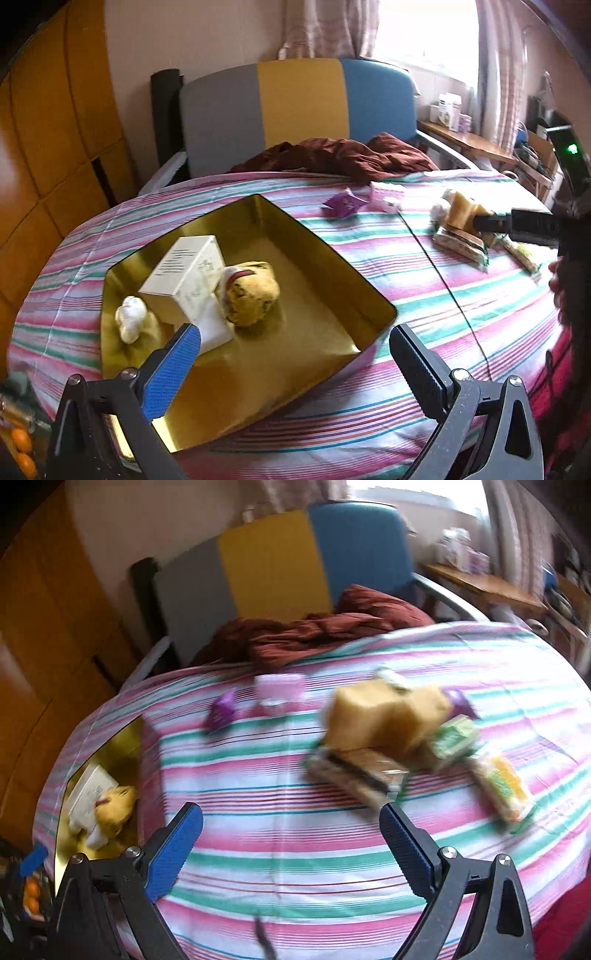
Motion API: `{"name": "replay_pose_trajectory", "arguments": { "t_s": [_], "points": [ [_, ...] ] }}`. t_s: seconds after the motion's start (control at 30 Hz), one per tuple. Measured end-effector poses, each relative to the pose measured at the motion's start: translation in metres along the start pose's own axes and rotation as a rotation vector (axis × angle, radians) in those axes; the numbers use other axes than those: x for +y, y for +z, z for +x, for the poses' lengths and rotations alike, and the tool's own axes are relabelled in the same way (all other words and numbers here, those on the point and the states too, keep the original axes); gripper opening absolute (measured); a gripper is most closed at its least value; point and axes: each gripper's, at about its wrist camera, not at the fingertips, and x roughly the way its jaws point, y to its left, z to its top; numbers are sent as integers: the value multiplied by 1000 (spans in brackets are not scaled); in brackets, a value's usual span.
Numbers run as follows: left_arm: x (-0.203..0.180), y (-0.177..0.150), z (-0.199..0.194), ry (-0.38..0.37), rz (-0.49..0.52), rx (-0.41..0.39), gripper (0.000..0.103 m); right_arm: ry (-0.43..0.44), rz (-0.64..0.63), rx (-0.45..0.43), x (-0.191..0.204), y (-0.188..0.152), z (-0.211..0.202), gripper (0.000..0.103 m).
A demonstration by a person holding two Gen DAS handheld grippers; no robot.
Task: Organize objects
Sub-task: 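Move both tools back to the item pile, right tool over the WEIDAN cracker pack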
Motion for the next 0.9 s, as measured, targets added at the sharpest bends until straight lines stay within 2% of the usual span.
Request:
{"name": "replay_pose_trajectory", "arguments": {
  "t_s": [0.33,0.53,0.73,0.83,0.9],
  "points": [
    [-24,-4,9,-75,59,34,103,-138,179,-56,-94,21,-30,98],
    [-33,-4,14,-107,71,48,103,-157,362,-66,-155,28,-41,98],
    [-42,-1,17,-135,85,61,103,-196,432,42,-189,29,-19,98],
    [-49,3,20,-155,89,70,103,-236,428,157,-197,30,5,98],
    [-56,6,21,-173,99,73,103,-234,428,206,-200,30,20,98]
  ]
}}
